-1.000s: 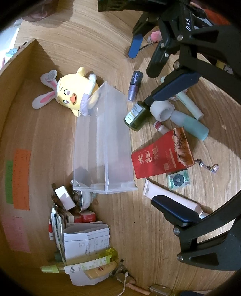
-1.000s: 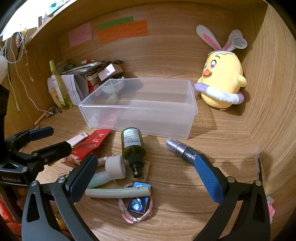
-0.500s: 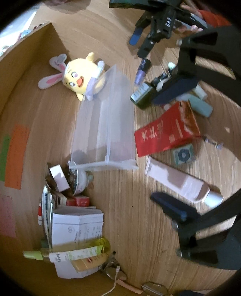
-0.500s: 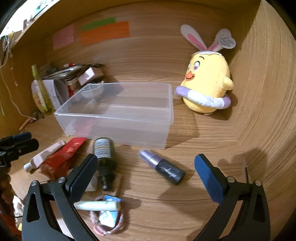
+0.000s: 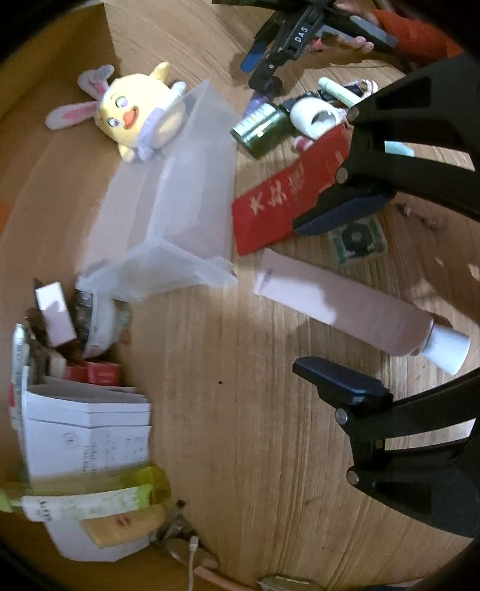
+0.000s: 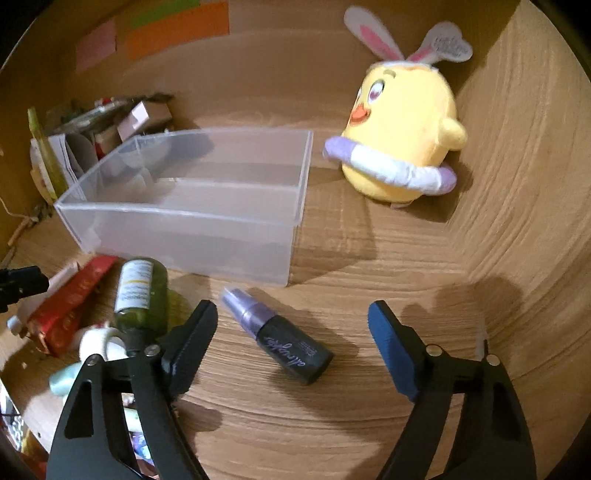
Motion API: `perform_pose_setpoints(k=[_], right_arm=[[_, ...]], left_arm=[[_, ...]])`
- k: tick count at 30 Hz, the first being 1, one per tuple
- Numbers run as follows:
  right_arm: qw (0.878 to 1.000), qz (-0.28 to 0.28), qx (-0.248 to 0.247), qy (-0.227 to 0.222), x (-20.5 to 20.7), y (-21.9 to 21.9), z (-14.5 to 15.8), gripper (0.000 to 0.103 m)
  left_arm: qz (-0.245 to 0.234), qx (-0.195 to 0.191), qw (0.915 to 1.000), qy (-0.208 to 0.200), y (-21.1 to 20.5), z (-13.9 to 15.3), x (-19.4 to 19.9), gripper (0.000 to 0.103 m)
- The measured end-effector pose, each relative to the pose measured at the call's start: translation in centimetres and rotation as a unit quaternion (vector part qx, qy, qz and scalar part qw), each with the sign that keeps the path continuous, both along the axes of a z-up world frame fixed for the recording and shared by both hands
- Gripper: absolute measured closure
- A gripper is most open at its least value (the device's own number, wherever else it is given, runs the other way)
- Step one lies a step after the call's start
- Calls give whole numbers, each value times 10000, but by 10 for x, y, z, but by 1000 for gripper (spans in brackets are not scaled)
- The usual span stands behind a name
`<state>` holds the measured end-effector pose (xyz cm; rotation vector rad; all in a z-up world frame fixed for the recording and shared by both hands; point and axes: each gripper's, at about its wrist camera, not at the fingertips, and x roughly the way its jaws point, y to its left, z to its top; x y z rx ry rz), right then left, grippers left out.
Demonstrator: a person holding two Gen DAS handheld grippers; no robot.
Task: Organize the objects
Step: 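Grasp the purple spray bottle with the right tool while the left tool grasps the pink tube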
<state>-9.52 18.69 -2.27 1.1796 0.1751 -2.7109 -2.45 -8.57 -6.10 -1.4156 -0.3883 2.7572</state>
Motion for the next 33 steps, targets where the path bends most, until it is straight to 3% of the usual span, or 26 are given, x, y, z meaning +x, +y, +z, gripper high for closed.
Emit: perform_pose_setpoints(k=[12, 22, 24, 26, 33], right_arm=[[9985, 173, -218, -474, -14, 2, -25, 54], [9985, 246, -125, -479, -13, -2, -27, 79], [9986, 225, -147, -465, -13, -1, -26, 79], [9987, 196, -164, -446, -11, 0, -25, 79], [9989, 107, -311, -340, 0, 7, -20, 79]], left_arm=[[-9, -325, 9991, -268, -13, -4, 22, 35], [-116, -700, 9971, -269, -7, -5, 44, 36], [-167, -673, 9974, -188, -4, -5, 45, 38], [-217, -725, 9970, -147, 0, -5, 44, 48], [-339, -928, 9951, 58, 9, -5, 36, 65]])
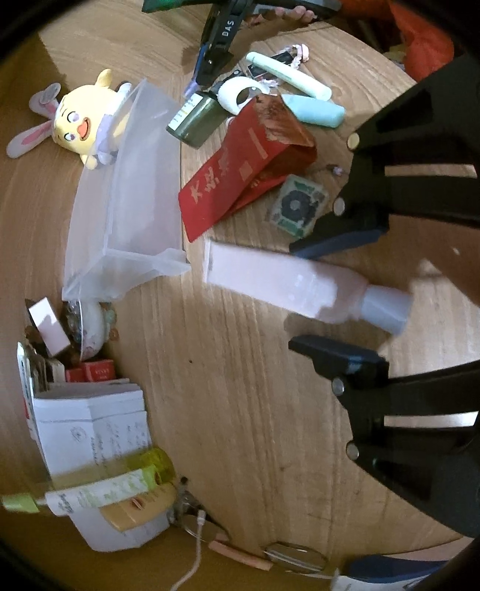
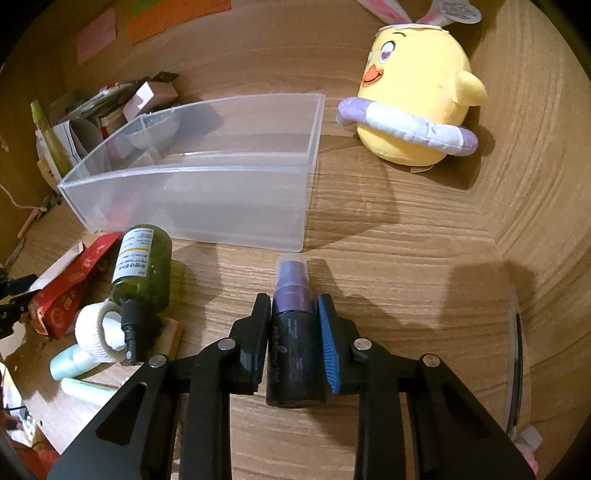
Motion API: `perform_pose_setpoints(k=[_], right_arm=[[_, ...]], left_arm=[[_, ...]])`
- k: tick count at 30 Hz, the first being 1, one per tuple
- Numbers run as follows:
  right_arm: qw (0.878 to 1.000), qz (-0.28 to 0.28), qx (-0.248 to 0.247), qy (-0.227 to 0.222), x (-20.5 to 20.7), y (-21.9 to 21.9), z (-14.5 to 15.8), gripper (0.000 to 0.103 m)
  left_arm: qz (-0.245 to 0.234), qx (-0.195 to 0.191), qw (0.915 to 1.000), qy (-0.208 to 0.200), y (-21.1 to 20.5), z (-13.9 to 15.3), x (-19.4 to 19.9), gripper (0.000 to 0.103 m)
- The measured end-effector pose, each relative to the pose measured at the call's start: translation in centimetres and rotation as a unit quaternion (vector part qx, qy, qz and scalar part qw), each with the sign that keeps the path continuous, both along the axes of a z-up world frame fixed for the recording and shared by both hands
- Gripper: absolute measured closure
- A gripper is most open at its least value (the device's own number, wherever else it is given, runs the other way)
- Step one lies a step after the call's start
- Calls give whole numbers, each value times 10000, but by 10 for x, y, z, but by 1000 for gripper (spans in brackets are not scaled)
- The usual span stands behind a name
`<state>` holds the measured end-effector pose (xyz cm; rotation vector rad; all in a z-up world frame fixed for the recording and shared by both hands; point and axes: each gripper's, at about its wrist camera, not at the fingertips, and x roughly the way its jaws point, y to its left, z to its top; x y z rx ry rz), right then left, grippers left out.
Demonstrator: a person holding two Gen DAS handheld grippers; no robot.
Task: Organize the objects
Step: 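Grasp the purple spray bottle with the right tool while the left tool grasps the pink tube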
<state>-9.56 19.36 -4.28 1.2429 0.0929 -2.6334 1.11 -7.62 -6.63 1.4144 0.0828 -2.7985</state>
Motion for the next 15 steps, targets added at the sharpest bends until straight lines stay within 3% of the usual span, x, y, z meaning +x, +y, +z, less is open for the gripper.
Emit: perform_pose_setpoints(k=[3, 5, 8, 15], right_arm=[[9999, -49, -81, 64, 4, 3, 4, 79], [9999, -38, -114, 118, 7, 5, 7, 79], [9996, -80, -167, 207, 13, 7, 13, 79], [9988, -78, -292, 383, 23, 9, 23, 80]], left_arm=[[-15, -34, 10000, 37, 3, 0, -5, 78], [-9, 44, 10000, 33, 2, 0, -7, 93], [66, 216, 9997, 51, -1, 2, -6, 98], [315, 176, 9986, 376, -6, 20, 7, 98]])
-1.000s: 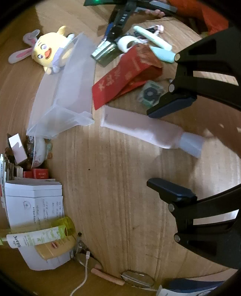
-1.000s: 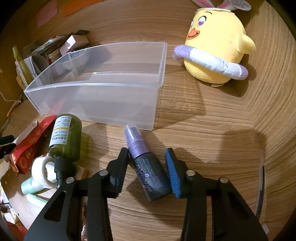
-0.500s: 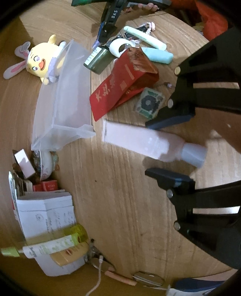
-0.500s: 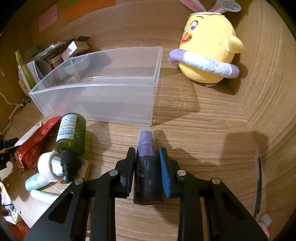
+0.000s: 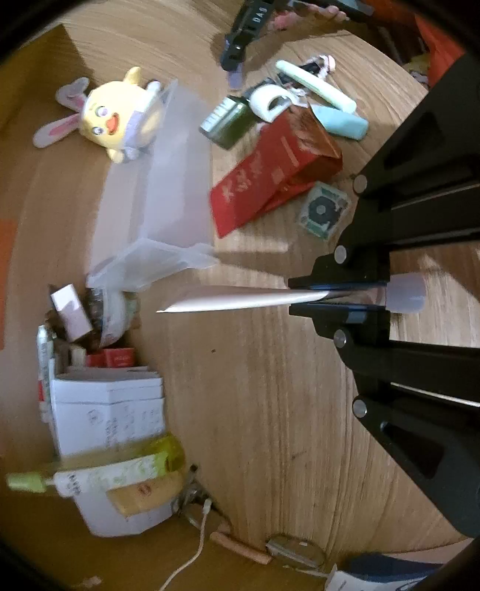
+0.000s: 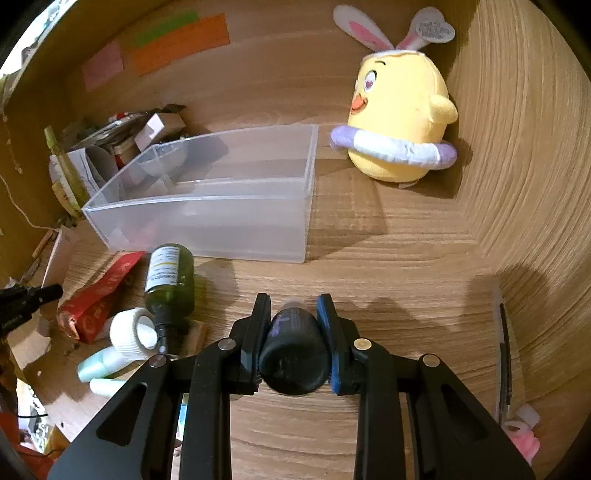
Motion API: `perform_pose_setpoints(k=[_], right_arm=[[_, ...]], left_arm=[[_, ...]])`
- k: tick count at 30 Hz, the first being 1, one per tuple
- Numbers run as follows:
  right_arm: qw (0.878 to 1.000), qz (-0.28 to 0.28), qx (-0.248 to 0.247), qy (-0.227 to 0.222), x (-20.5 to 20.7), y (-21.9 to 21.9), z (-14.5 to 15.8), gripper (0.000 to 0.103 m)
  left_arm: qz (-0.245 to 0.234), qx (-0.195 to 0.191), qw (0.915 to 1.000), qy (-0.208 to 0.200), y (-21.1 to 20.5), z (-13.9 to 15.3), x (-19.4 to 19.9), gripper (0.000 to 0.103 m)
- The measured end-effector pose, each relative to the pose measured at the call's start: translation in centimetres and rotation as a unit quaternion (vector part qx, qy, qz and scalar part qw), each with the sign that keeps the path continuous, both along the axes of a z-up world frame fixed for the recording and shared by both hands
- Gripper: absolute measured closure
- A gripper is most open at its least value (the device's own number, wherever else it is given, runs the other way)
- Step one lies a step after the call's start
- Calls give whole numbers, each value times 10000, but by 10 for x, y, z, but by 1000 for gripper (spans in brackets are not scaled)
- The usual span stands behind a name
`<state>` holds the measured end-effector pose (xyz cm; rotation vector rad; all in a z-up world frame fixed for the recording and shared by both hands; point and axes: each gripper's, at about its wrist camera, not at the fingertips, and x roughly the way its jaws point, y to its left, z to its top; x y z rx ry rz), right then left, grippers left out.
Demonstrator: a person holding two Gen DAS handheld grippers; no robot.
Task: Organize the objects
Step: 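Grasp the purple spray bottle with the right tool while the left tool grasps the pink tube, then carry both items over the clear box and release them inside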
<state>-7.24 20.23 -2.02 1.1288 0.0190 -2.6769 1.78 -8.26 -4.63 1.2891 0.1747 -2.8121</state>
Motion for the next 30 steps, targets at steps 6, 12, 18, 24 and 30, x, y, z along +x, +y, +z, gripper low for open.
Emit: perform_pose_setpoints(k=[6, 12, 18, 24, 30], right_arm=[[9998, 9, -28, 195, 8, -3, 8, 80], [9992, -27, -104, 377, 15, -2, 19, 80], [9972, -66, -260, 694, 20, 1, 41, 80], [9943, -48, -416, 976, 18, 1, 59, 80], [9916, 45, -445, 1213, 11, -7, 75, 80]], left_arm=[[117, -71, 9990, 418, -2, 24, 6, 98], [94, -52, 9968, 795, 1, 44, 3, 98], [-14, -49, 9924, 1229, 9, 68, -3, 98], [-120, 122, 9882, 1523, 16, 85, -14, 98], [-246, 175, 9851, 1694, 23, 99, -27, 98]])
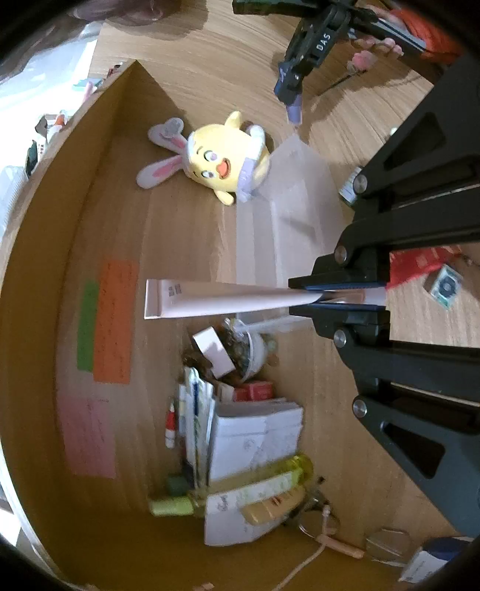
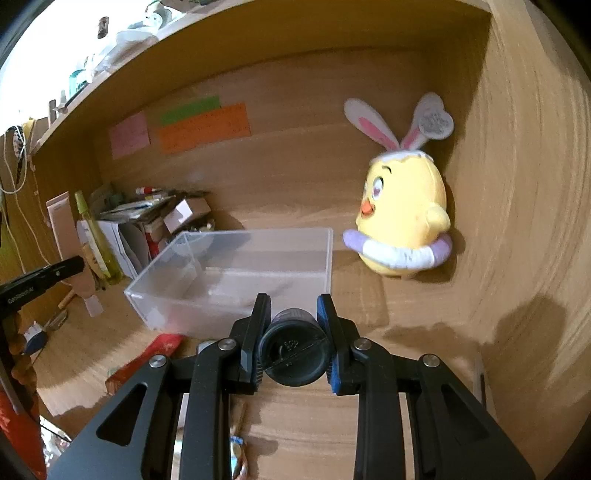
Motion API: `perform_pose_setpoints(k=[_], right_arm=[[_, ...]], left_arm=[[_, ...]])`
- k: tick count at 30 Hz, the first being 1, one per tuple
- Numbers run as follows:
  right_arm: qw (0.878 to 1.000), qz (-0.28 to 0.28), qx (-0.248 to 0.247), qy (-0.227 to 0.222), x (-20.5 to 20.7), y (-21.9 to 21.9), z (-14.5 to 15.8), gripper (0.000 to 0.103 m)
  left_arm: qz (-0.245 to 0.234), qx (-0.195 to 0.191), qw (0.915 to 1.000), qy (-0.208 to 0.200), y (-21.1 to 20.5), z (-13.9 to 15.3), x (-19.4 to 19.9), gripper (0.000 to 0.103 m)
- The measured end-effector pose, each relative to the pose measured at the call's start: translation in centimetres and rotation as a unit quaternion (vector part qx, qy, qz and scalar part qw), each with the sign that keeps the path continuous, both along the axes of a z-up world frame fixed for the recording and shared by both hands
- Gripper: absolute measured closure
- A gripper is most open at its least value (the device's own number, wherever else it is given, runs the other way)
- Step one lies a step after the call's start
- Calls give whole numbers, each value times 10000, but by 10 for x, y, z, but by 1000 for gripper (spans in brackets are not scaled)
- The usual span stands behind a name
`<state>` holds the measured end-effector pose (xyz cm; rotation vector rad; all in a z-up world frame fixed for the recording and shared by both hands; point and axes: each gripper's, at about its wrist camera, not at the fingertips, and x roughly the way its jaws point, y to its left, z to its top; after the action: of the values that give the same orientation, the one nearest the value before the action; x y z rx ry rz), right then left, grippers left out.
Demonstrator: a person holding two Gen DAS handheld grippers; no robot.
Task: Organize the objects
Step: 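Carry both items over the clear box and release them inside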
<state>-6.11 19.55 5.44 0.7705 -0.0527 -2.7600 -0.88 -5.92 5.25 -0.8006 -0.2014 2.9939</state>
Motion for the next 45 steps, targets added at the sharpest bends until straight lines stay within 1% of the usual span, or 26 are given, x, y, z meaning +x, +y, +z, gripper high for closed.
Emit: perform_pose_setpoints(k=[10, 15, 18, 21, 23, 29, 33, 37, 41, 45], right_arm=[[9994, 247, -41, 241, -26, -17, 20, 80], [9988, 341, 45, 358, -39, -27, 29, 80], [9985, 383, 83, 383, -49, -33, 32, 80], [9984, 415, 92, 364, -60, -38, 32, 80], [9984, 438, 94, 331, -66, -40, 31, 80], [9984, 520, 176, 101, -90, -50, 18, 80], [9982, 546, 221, -140, -104, -55, 0, 80], [9973, 579, 252, -382, -115, -57, -15, 80], [9958, 547, 442, -591, -123, -60, -30, 80], [9930, 440, 769, -781, -129, -65, -43, 80]], left_arm=[[-140, 53, 9998, 150, 11, 18, -21, 98], [-193, 37, 9996, 199, 16, 25, -38, 98], [-247, 84, 9996, 122, 18, 24, -52, 98], [-174, -17, 9998, 33, 22, 21, -64, 98], [-199, 5, 9998, -70, 22, 17, -73, 98], [-244, 5, 9990, -365, 24, 2, -95, 98], [-285, 110, 9979, -579, 22, -11, -109, 98], [-308, 61, 9962, -809, 25, -26, -122, 98], [-338, 55, 9944, -996, 28, -38, -132, 98], [-356, 57, 9930, -1123, 31, -48, -136, 98]])
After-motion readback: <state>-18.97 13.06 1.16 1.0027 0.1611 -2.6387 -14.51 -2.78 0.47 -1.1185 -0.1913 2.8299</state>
